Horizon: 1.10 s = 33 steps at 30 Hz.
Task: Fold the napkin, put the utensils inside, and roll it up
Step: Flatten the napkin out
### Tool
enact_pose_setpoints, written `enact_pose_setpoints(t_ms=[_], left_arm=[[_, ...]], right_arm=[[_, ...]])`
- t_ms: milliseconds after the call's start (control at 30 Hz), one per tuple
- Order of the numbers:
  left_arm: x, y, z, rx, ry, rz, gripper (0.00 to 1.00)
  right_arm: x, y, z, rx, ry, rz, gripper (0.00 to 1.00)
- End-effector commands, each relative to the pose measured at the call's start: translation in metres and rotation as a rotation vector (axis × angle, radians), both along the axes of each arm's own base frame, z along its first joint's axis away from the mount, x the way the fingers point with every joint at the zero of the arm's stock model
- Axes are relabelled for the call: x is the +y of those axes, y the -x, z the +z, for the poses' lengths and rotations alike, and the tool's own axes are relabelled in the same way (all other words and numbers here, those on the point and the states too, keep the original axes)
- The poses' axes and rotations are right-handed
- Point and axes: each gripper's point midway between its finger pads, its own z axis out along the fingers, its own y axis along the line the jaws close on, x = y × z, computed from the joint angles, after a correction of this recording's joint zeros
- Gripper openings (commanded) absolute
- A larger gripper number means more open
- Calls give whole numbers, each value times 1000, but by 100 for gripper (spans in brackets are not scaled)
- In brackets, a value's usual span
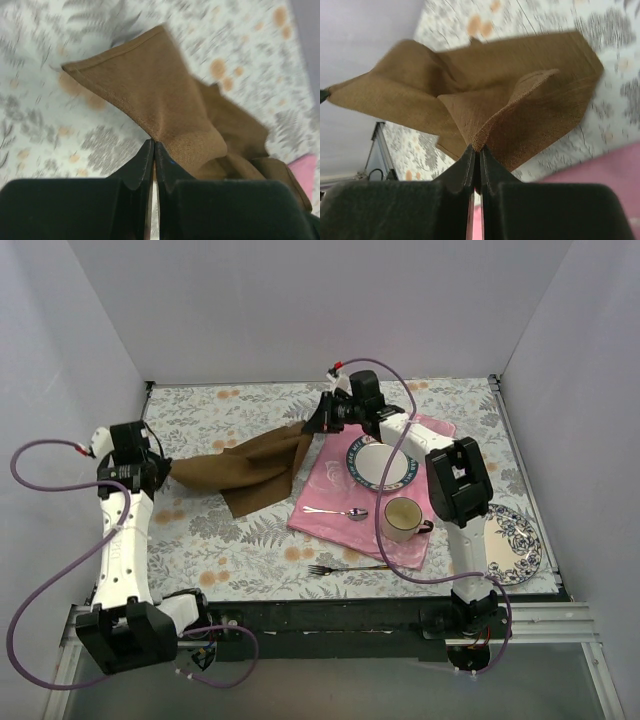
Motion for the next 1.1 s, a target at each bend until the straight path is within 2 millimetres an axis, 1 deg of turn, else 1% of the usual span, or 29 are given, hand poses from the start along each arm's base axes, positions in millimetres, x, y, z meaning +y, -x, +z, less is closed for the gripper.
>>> enact_pose_setpoints(t_ms=[0, 33, 100, 133, 167, 200, 233, 267, 300, 333, 367, 400, 433, 467, 500, 533, 567, 600, 633, 667, 700, 767, 800, 833, 867, 900, 933, 1033, 1067], left_arm=[[-20, 51, -37, 55, 122, 51, 0], [-20, 57, -48, 93, 130, 59, 0], [-27, 57, -54, 102, 154, 32, 0], [-29, 51, -55, 97, 146, -10, 8], [-34, 46, -52, 92, 151, -58, 28], [-39, 40, -47, 77, 144, -113, 68], [-38, 32, -35, 33, 101, -163, 79], [-36, 28, -22, -3, 76, -173, 84], [-36, 24, -10, -36, 54, -190, 86], [-35, 18, 1, -65, 19, -225, 86], [-38, 7, 9, -78, 17, -261, 86], [-52, -2, 11, -93, 57, -338, 86], [-61, -14, 13, -117, 78, -403, 86], [-72, -30, -3, -71, 116, -467, 87], [-83, -45, -2, -64, 140, -525, 87], [-86, -56, -10, -23, 136, -537, 91], [-102, -72, -44, 89, 136, -586, 92], [-105, -89, -34, 98, 96, -596, 92], [-102, -100, -41, 148, 57, -569, 92], [-105, -110, -52, 186, 56, -575, 93], [-118, -132, -65, 204, 44, -625, 93], [-121, -151, -83, 249, 47, -646, 93], [-121, -159, -117, 327, 23, -686, 94], [-122, -175, -112, 315, -7, -711, 94], [-126, -180, -122, 347, -25, -740, 94], [-128, -177, -155, 449, -17, -790, 95], [-131, -188, -148, 430, -40, -816, 96], [-132, -193, -168, 482, -139, -855, 96], [-135, -192, -171, 492, -167, -859, 96]], right_arm=[[-8, 28, 26, -106, 108, 32, 1], [-9, 30, 19, -105, 142, 38, 1], [-5, 31, 9, -90, 162, 58, 1], [-4, 30, 11, -99, 166, 61, 1], [-3, 30, 1, -77, 180, 65, 1], [-3, 29, -2, -77, 186, 66, 3], [-2, 21, 7, -110, 196, 48, 9], [-6, 20, -10, -100, 261, 57, 16], [-7, 13, -7, -127, 287, 50, 28], [-9, 3, -24, -123, 341, 37, 34], [-7, -9, -3, -204, 362, 44, 40], [-7, -16, -2, -221, 381, 48, 51], [-7, -25, -16, -217, 413, 44, 56], [-4, -34, 5, -263, 397, 25, 61], [-5, -35, 3, -263, 402, 28, 68], [-2, -31, 12, -281, 379, 43, 71], [-2, -30, 18, -292, 366, 38, 73], [-2, -27, 5, -274, 361, 31, 78], [-4, -23, 20, -302, 339, 25, 80], [-5, -20, 20, -305, 337, 24, 82], [-9, -18, 11, -297, 352, 25, 84], [-8, -14, 10, -303, 357, 44, 85], [-6, -11, 7, -297, 359, 63, 86], [-5, -7, 1, -289, 364, 84, 87], [-4, -4, -2, -288, 369, 97, 87], [-2, -1, -5, -291, 371, 112, 87], [1, 5, -12, -289, 383, 137, 88], [5, 11, -21, -285, 398, 158, 88], [7, 12, -23, -289, 396, 164, 88]])
